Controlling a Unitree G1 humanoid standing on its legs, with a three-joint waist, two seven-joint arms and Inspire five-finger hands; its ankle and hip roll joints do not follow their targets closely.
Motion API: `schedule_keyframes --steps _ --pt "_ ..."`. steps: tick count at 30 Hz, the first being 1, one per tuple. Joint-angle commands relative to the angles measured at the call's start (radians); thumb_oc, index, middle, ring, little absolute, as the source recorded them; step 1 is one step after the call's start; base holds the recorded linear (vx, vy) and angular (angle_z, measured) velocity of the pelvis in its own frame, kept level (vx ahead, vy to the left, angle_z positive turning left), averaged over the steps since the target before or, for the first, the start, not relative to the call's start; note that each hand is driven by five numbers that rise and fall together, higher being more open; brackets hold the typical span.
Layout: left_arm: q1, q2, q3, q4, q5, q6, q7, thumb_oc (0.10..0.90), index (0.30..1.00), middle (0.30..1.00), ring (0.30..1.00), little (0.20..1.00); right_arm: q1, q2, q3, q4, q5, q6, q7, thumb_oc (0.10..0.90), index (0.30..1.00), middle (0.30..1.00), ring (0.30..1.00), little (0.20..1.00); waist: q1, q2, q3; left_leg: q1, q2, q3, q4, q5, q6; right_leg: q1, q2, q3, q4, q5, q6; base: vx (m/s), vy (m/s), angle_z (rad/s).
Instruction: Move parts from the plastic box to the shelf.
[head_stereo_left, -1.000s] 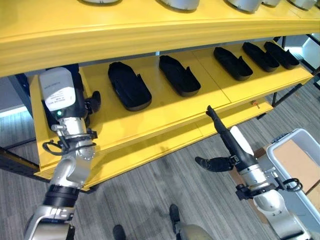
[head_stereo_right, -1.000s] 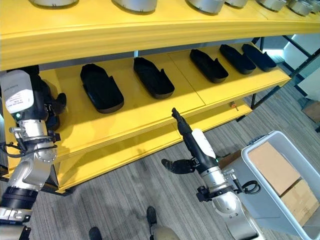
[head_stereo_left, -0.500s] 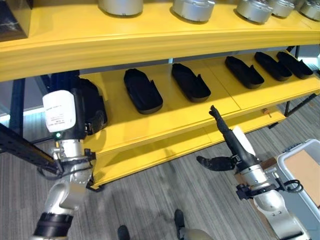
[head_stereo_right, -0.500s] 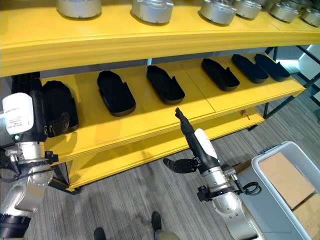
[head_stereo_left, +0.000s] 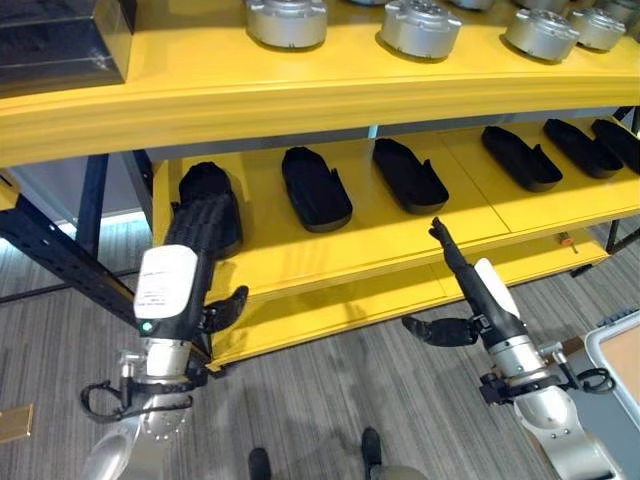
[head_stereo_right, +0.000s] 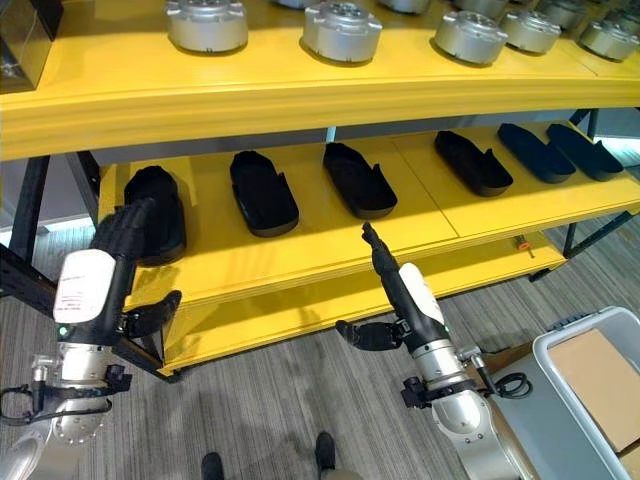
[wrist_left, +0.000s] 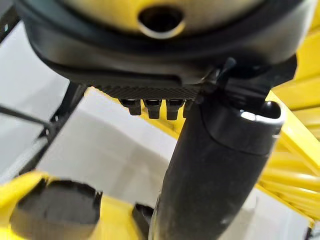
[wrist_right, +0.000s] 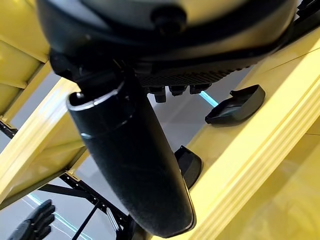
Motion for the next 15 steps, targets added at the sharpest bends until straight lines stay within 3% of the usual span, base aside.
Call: schedule_keyframes --steps 1,15 --pt "-0.105 0.076 0.017 -0.062 -0.004 -0.068 0.018 0.9 1.0 1.0 1.0 1.0 -0.071 -0.014 -0.073 -0.101 0.053 -0.094 -0.07 0.9 1.0 1.0 1.0 1.0 -0.001 -0.043 0.0 0.105 0.05 0.01 -0.005 -0.058 -0.01 0.096 -0.031 -0.021 0.0 -0.078 0.049 -0.02 -0.033 0.06" --pt "-0.089 0.064 -0.038 0.151 0.05 -0.001 -0.004 0.9 1.0 1.0 1.0 1.0 -0.071 -0.012 -0.083 -0.087 0.04 -0.08 -0.087 0.9 1.0 1.0 1.0 1.0 0.002 -0.055 0.037 0.093 0.068 0.001 -0.005 -0.04 -0.02 0.092 -0.011 -0.025 0.0 -0.078 0.042 0.0 -0.005 0.0"
